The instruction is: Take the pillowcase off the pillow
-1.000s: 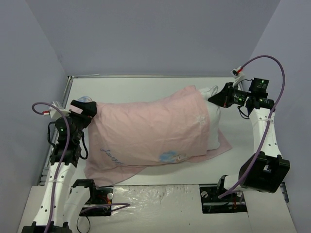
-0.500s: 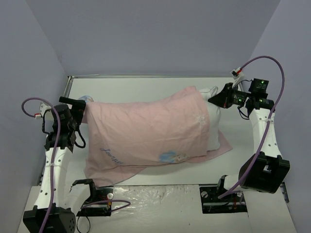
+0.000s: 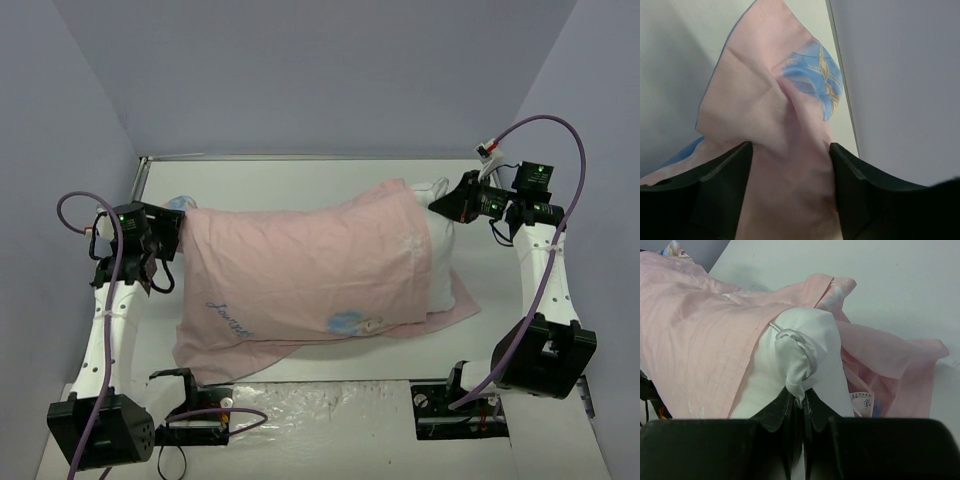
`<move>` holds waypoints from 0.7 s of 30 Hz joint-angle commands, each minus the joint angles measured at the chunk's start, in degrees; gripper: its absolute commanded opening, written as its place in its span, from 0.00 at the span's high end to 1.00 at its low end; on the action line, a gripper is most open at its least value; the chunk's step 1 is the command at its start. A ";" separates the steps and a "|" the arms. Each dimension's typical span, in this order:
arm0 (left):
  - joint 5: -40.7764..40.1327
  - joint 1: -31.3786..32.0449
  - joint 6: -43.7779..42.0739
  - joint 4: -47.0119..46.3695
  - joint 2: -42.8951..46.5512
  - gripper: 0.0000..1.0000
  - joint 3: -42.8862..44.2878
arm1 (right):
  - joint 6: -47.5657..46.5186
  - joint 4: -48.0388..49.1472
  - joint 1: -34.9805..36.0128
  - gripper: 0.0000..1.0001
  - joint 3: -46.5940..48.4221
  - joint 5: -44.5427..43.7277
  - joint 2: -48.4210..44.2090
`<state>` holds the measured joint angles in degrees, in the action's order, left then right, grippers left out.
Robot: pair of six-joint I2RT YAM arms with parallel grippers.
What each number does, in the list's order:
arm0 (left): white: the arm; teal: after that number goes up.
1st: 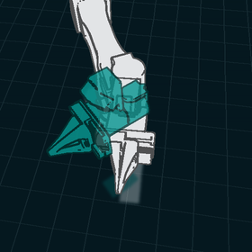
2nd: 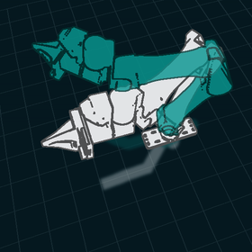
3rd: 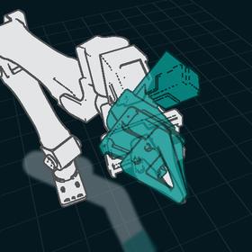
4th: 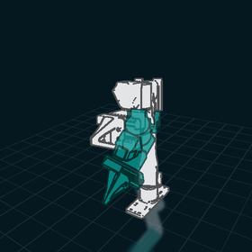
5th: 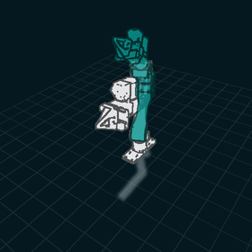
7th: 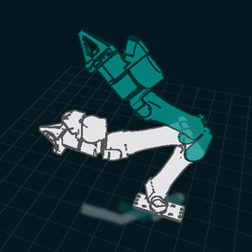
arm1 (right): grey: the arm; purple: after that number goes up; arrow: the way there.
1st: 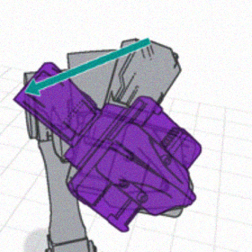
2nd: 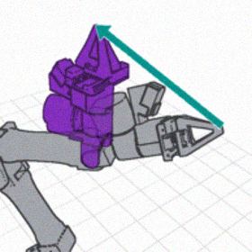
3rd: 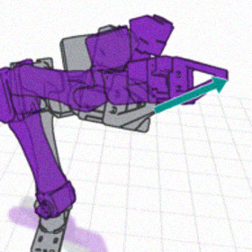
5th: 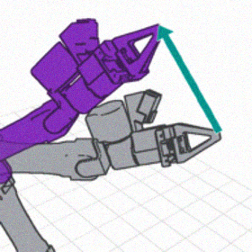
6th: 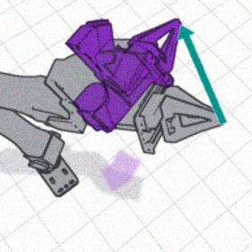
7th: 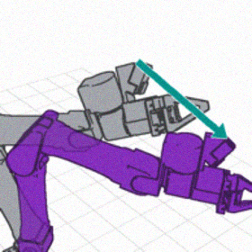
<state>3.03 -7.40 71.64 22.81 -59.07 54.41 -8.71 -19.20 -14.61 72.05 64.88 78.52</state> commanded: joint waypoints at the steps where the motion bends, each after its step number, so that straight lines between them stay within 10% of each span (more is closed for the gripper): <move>1: 5.66 -0.42 0.52 -2.50 -0.78 0.43 1.75 | -0.61 1.97 -0.24 1.00 1.16 2.97 -2.85; 7: 10.86 -1.04 0.79 -8.83 -3.42 0.97 1.48 | -0.87 1.89 -0.24 1.00 2.04 2.88 -3.28; 21: 7.34 -11.85 -6.69 -6.90 -0.43 0.98 12.38 | -2.89 2.06 -4.90 1.00 9.51 -0.02 -1.53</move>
<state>15.03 -16.53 67.70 19.31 -61.39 61.58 -9.37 -21.26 -15.86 77.06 65.34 78.32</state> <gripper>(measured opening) 0.044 0.037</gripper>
